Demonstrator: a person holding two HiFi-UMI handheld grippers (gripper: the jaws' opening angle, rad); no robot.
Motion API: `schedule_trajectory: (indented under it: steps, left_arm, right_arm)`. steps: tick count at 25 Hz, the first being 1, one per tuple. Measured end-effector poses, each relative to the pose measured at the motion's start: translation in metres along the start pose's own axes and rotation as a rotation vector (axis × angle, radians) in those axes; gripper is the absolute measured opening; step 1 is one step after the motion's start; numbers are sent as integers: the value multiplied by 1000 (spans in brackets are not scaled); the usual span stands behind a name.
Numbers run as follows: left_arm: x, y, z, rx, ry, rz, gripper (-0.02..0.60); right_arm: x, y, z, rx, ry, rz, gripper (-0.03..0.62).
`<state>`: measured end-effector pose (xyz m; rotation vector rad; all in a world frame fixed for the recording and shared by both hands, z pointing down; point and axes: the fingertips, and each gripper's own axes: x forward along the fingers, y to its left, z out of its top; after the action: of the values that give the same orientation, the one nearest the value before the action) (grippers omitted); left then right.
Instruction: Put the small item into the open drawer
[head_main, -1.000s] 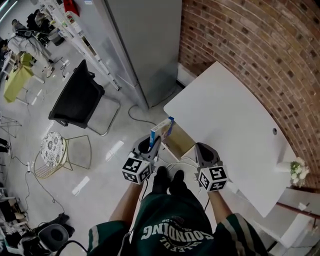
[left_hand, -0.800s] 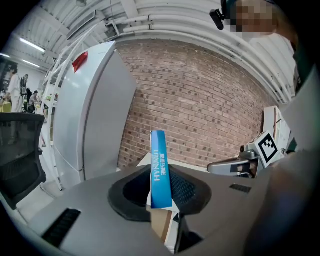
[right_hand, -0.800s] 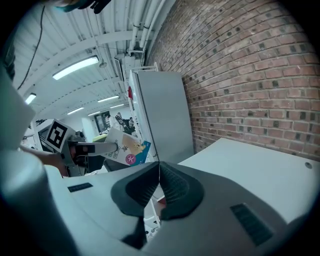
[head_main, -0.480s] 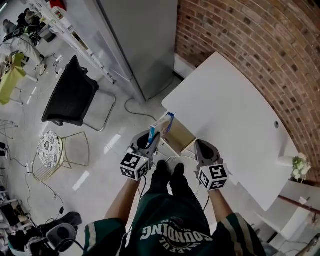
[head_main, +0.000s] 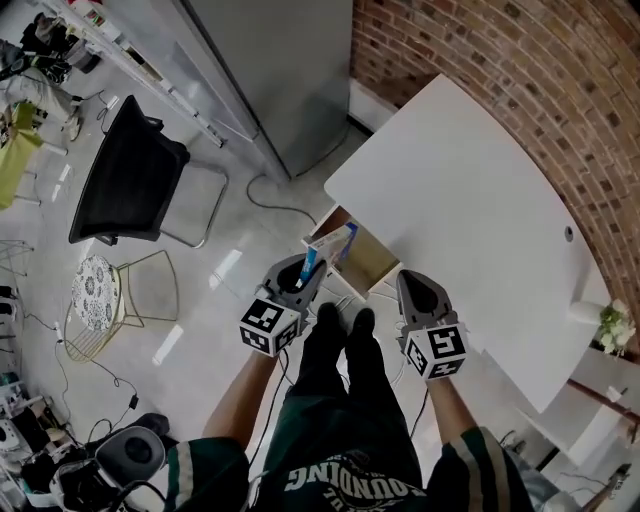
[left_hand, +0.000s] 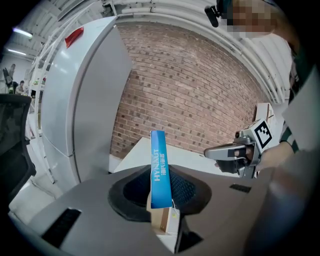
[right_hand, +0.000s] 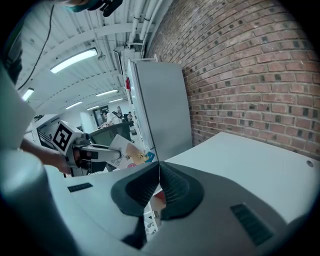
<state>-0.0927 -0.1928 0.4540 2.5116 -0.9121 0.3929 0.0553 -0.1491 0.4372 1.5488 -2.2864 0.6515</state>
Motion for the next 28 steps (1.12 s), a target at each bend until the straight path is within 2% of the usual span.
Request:
schedule_trajectory:
  steps: [10,21,28]
  left_arm:
    - [24,29,-58,55,133,-56,86]
    - [83,36,-146,190,325,-178,87]
    - [126,36,-196,246,390,-258,86]
  right_arm:
    - [20,-2,-32,76,-1,6,25]
    - [28,-8,-92,147,29,1,25]
    - [38,-11,-137,134,66,-10,25]
